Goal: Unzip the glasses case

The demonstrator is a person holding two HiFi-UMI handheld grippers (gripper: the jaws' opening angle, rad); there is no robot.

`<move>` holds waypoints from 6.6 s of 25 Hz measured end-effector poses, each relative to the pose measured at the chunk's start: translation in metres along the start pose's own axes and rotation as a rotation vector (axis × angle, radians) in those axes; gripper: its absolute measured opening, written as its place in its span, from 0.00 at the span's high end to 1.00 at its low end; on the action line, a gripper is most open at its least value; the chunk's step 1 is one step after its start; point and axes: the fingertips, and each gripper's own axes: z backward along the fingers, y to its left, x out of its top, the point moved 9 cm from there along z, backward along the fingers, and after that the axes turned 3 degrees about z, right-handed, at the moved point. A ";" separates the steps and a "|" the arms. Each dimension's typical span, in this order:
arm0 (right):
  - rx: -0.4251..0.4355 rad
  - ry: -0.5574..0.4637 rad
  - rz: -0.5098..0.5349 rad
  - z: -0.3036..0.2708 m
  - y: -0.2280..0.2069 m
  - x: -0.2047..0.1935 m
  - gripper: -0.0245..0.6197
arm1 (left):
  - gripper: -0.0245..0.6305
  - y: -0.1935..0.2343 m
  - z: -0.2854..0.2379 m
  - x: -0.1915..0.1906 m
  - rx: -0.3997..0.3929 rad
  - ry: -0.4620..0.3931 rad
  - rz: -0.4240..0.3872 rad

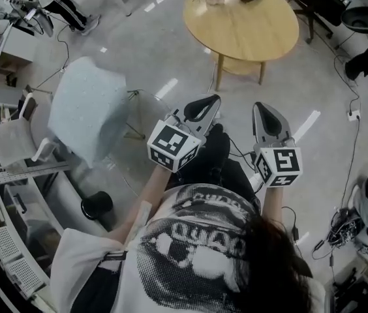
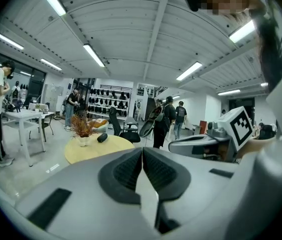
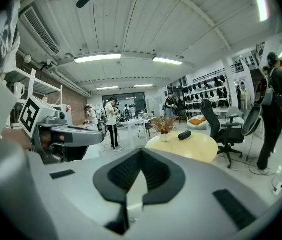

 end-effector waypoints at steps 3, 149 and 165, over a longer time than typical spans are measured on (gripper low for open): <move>-0.003 0.000 -0.015 -0.002 -0.007 -0.002 0.97 | 0.94 0.003 -0.011 0.005 -0.002 0.011 -0.008; 1.370 0.930 1.046 -0.588 -0.419 0.010 0.50 | 0.94 0.237 -0.575 -0.051 0.611 0.427 0.287; 1.185 1.051 0.723 -0.566 -0.416 0.000 0.50 | 0.94 0.200 -0.579 -0.051 0.632 0.410 0.279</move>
